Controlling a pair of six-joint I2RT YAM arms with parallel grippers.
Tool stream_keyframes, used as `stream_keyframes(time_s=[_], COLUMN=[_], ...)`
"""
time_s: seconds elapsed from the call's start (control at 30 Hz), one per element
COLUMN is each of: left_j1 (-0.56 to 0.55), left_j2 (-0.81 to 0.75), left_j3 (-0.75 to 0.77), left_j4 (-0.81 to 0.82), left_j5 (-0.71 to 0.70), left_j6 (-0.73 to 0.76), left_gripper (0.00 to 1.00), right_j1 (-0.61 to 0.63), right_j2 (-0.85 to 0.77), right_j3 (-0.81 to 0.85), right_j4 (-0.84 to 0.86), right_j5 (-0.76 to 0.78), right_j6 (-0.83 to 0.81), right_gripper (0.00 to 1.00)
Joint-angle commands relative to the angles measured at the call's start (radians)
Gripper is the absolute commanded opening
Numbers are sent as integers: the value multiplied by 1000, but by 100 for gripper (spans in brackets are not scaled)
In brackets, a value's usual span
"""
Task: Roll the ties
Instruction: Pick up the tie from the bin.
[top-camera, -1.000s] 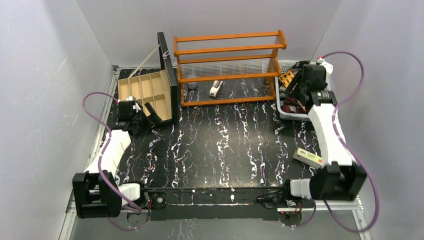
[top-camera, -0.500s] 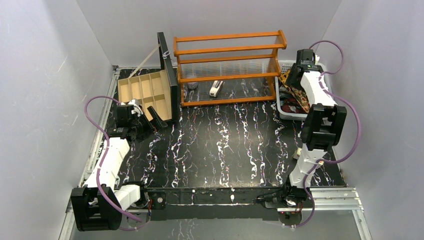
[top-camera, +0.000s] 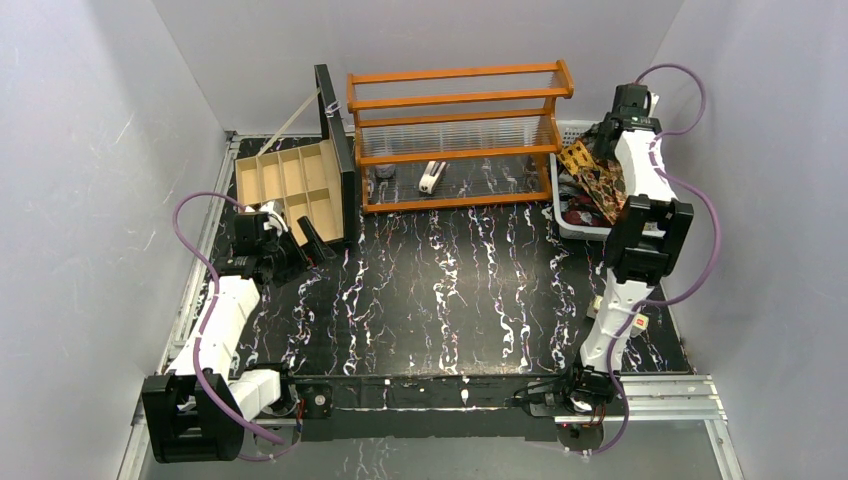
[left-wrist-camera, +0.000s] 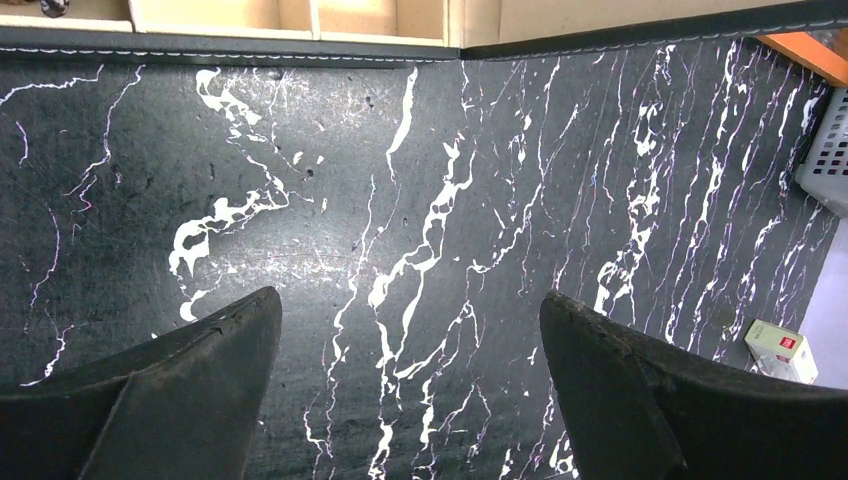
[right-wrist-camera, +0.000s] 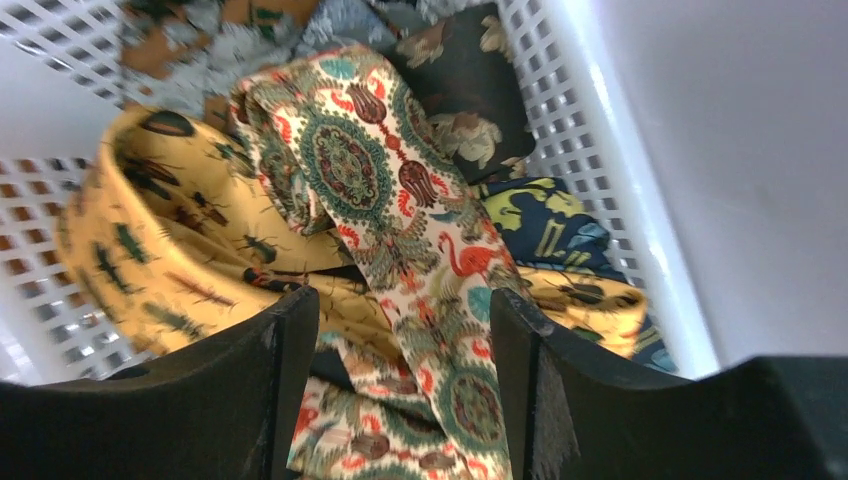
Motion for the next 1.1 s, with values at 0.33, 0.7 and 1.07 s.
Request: stream_keyframes(time_s=[0.33,0.7,1.07], left_j1=[6,5,6], left_j2=[6,3,-8], left_j3=[13,4,-12], left_j4=[-34,-37,-34], left_j5=[31,21,17], left_j6=[19,23,16], left_gripper=[98,98,98], right_j1=[-18,-19,-18], right_j2=[78,-50,-262], right_j3=[62,47,-23], right_j4=[9,9,-33], right_j5=[19,29,-87], right_j6=[-83,-75,18], right_gripper=[32,1,1])
